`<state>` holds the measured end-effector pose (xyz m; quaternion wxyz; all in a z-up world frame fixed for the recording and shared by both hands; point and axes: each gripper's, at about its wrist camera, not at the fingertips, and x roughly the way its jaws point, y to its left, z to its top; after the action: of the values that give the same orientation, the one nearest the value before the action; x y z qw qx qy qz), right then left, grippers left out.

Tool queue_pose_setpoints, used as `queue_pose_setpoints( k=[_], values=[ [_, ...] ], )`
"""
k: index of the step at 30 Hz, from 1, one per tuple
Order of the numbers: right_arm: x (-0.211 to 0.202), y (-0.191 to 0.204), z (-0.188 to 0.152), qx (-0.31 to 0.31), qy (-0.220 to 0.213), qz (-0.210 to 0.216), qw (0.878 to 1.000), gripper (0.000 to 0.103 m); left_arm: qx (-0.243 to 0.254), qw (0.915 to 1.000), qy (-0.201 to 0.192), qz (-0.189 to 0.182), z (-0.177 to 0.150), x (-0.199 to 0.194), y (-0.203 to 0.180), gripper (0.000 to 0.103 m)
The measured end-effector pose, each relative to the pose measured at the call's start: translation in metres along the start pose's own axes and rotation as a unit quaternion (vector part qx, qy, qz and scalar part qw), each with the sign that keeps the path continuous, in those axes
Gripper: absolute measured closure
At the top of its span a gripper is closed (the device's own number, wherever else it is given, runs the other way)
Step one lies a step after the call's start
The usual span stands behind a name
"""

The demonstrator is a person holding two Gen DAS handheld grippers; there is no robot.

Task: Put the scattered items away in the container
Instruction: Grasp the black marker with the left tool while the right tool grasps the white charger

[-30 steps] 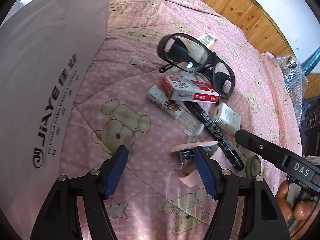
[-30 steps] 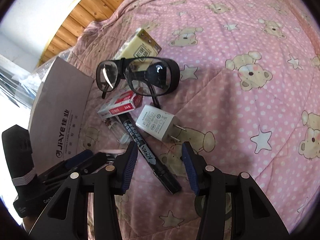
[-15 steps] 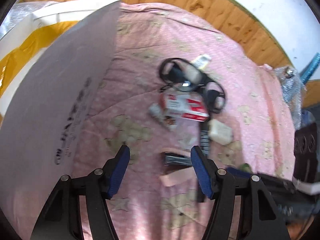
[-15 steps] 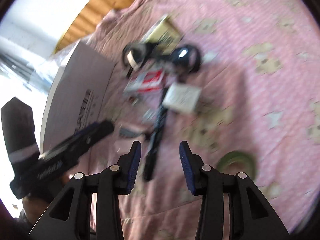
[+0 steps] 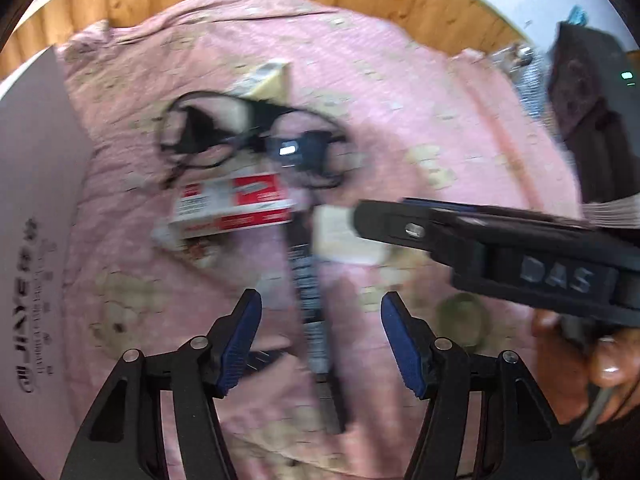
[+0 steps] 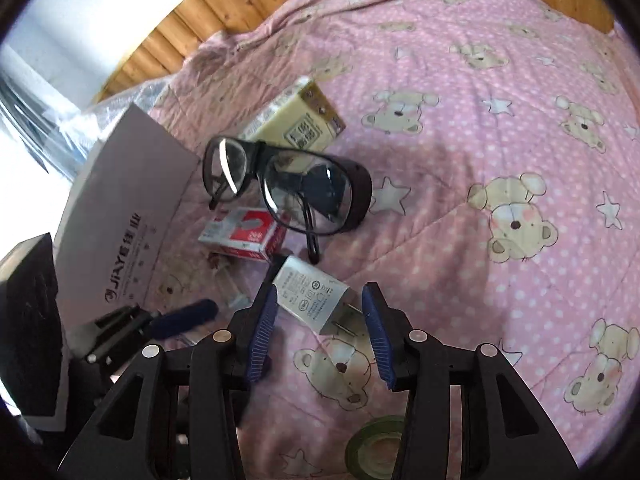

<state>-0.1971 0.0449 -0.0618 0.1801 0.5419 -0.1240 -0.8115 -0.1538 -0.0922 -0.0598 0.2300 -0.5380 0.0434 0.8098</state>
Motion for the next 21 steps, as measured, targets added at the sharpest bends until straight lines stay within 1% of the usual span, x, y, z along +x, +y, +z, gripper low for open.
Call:
queue_pose_setpoints(
  k=[1,2,3,4,5,6,9,10,13,15,16,18,19,20,21],
  values=[
    [0.002,-0.004,-0.003,0.010,0.009,-0.003,1.000,0.055,-0.016,0.9998,0.006,0.006,-0.002,0.002,0.011,0.039],
    [-0.002,-0.012,-0.005,0.033,0.006,0.005,0.999,0.056,-0.040,0.9992,0.007,0.001,-0.003,0.001,0.025,0.037],
    [-0.005,-0.019,-0.008,0.056,0.003,0.013,0.998,0.057,-0.072,0.9974,0.004,-0.012,-0.005,-0.003,0.040,0.037],
    [-0.011,-0.026,-0.010,0.070,-0.005,0.002,0.998,0.057,-0.088,0.9961,0.004,-0.005,-0.006,-0.007,0.051,0.040],
    [-0.017,-0.031,-0.012,0.080,-0.014,-0.009,0.997,0.057,-0.093,0.9956,0.005,0.008,-0.007,-0.010,0.056,0.041],
    [-0.023,-0.039,-0.014,0.093,-0.022,-0.010,0.995,0.056,-0.098,0.9951,0.004,0.012,-0.009,-0.013,0.060,0.041],
    [-0.032,-0.043,-0.019,0.096,-0.029,-0.004,0.995,0.055,-0.120,0.9927,-0.005,-0.010,-0.013,-0.024,0.063,0.042],
    [-0.034,-0.040,-0.019,0.087,-0.032,-0.003,0.996,0.055,-0.114,0.9932,-0.013,-0.022,-0.012,-0.027,0.057,0.042],
    [-0.038,-0.034,-0.016,0.068,-0.044,0.002,0.997,0.055,-0.071,0.9953,-0.031,-0.058,-0.006,-0.032,0.031,0.042],
    [-0.038,-0.030,-0.013,0.063,-0.048,0.005,0.997,0.055,-0.039,0.9965,-0.027,-0.069,-0.002,-0.026,0.017,0.042],
    [-0.037,-0.029,-0.012,0.064,-0.049,0.005,0.997,0.055,-0.029,0.9973,-0.017,-0.065,-0.002,-0.019,0.013,0.042],
    [-0.031,-0.024,-0.010,0.066,-0.048,0.009,0.997,0.054,-0.020,0.9989,-0.003,-0.042,-0.002,-0.005,0.010,0.043],
    [-0.030,-0.023,-0.010,0.061,-0.045,0.010,0.997,0.054,-0.012,0.9995,-0.006,-0.030,-0.002,-0.005,0.008,0.048],
    [-0.026,-0.020,-0.010,0.055,-0.042,0.009,0.998,0.054,-0.008,0.9998,-0.008,-0.015,-0.001,-0.005,0.008,0.068],
    [-0.024,-0.018,-0.010,0.048,-0.040,0.010,0.998,0.053,-0.013,0.9999,-0.006,-0.004,-0.001,-0.007,0.013,0.082]
  ],
)
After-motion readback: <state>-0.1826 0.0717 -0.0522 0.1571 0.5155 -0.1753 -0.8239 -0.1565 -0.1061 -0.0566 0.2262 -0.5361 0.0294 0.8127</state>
